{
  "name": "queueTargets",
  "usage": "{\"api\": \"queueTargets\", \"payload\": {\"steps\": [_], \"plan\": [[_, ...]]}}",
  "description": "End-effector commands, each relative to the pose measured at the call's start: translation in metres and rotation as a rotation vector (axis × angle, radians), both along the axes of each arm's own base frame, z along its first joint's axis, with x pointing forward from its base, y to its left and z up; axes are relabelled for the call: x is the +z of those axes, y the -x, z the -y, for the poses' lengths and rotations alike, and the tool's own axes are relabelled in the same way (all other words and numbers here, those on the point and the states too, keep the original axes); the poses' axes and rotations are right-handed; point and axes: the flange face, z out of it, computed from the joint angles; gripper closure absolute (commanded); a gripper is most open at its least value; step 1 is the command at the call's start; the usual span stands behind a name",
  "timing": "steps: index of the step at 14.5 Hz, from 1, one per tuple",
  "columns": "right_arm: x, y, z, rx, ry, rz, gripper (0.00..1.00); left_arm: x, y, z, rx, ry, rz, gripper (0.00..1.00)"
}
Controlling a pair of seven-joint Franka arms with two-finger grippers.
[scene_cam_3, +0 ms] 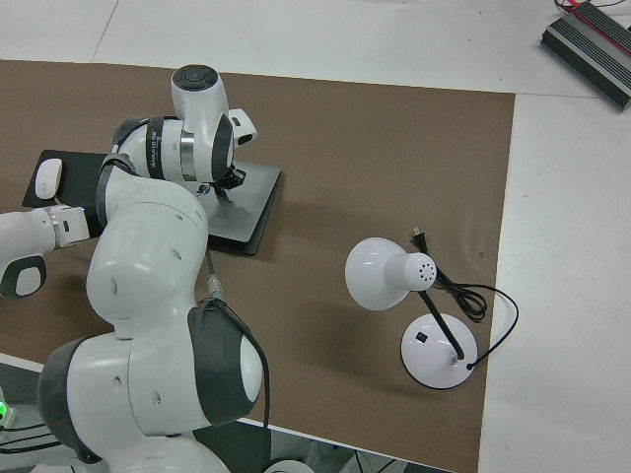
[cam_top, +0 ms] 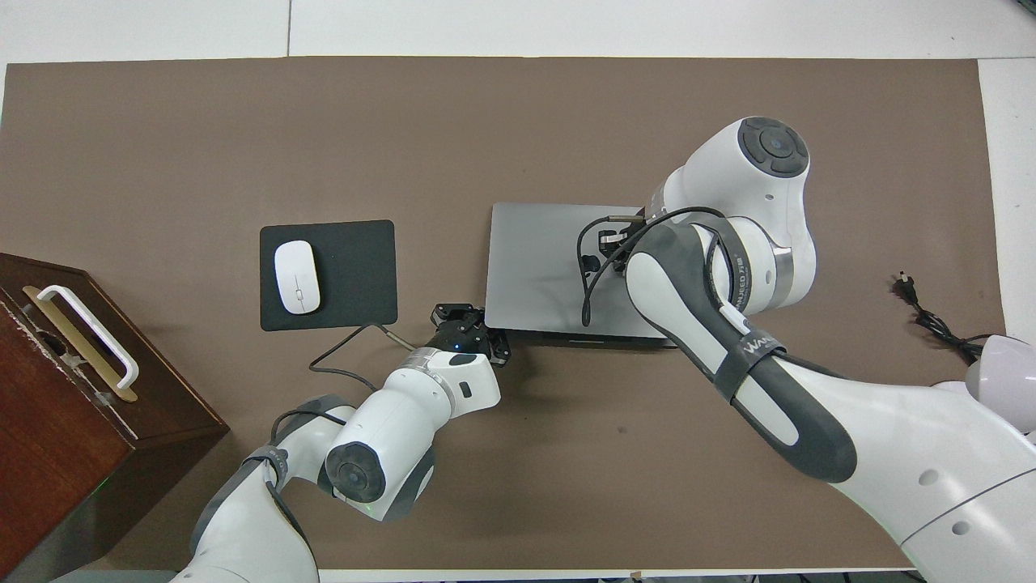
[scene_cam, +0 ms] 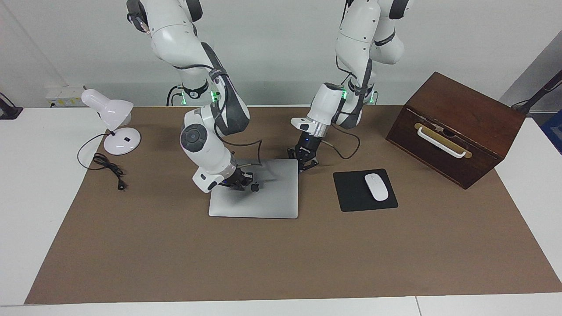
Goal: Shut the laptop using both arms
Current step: 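Press the lid fully shut with the right gripper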
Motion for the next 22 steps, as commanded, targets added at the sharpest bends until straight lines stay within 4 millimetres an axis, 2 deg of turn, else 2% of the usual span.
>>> {"api": "queueTargets", "payload": {"steps": [1, 12, 15, 22], "plan": [[-0.013, 0.013, 0.003, -0.020, -0.002, -0.004, 1.00, -0.035, 0.006, -0.006, -0.008, -0.049, -0.044, 1.00], [-0.012, 0.012, 0.003, -0.024, -0.002, -0.004, 1.00, -0.035, 0.006, -0.006, -0.008, -0.049, -0.044, 1.00], [0.002, 0.007, 0.001, -0.019, -0.007, -0.003, 1.00, -0.036, 0.007, -0.006, -0.007, -0.051, -0.047, 1.00], [0.057, -0.006, 0.003, 0.007, -0.009, -0.019, 1.00, -0.036, 0.007, -0.006, -0.009, -0.051, -0.047, 1.00]]}}
